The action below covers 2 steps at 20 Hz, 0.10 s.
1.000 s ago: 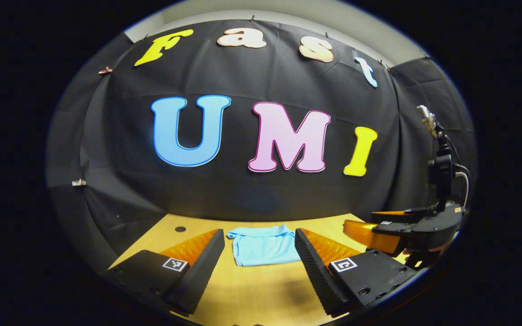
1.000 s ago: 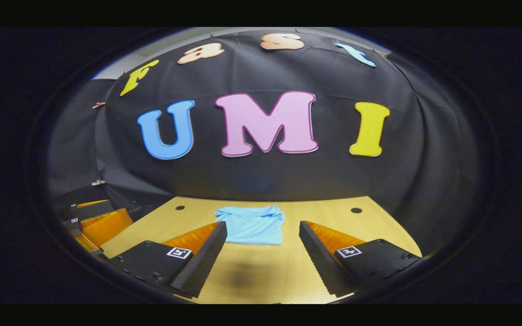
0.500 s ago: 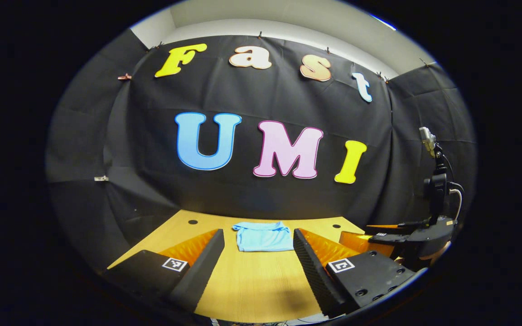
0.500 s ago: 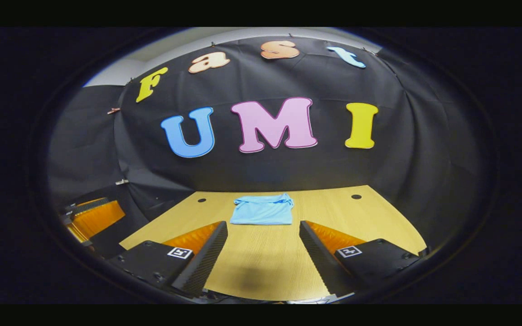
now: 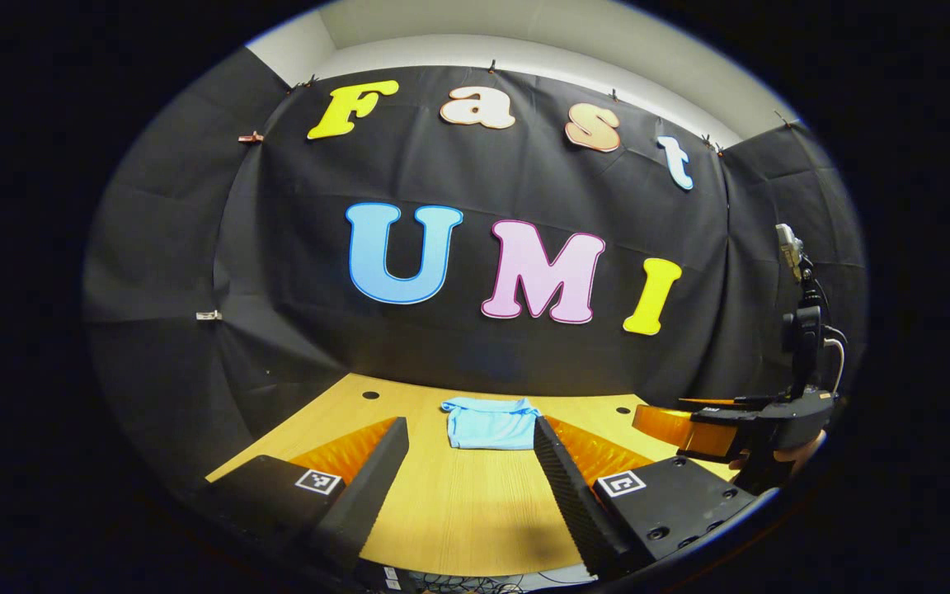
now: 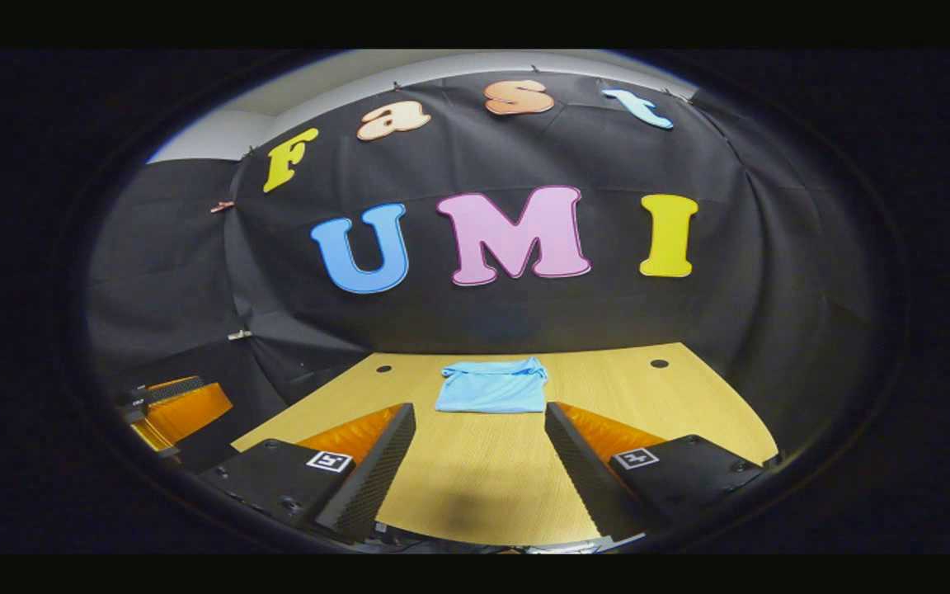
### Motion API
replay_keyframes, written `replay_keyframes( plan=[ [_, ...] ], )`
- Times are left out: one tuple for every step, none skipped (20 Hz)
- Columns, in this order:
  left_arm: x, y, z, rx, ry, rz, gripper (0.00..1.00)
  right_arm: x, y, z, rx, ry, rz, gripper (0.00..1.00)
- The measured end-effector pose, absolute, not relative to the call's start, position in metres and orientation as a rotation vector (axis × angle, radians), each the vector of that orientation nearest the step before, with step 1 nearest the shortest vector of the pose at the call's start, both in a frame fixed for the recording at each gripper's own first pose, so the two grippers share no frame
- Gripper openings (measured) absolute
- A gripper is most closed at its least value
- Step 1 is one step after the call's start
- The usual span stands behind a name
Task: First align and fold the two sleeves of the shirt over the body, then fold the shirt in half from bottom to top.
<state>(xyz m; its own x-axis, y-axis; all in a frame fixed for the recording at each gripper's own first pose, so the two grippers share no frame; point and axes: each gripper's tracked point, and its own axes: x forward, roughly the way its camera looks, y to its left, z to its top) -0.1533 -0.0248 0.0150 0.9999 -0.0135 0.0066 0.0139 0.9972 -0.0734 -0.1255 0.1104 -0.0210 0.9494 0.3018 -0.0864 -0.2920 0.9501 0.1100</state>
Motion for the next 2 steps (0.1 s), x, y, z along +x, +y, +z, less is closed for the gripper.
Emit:
replay_keyframes(
  plan=[
    [-0.153, -0.0239, 0.0172, -0.063, -0.008, -0.015, 0.97, -0.1253, 0.1116, -0.0201, 0.092, 0.099, 0.301, 0.98],
    [-0.1524, -0.0237, 0.0167, -0.052, -0.01, -0.016, 0.97, -0.1258, 0.1128, -0.0196, 0.091, 0.096, 0.302, 0.98]
  ],
)
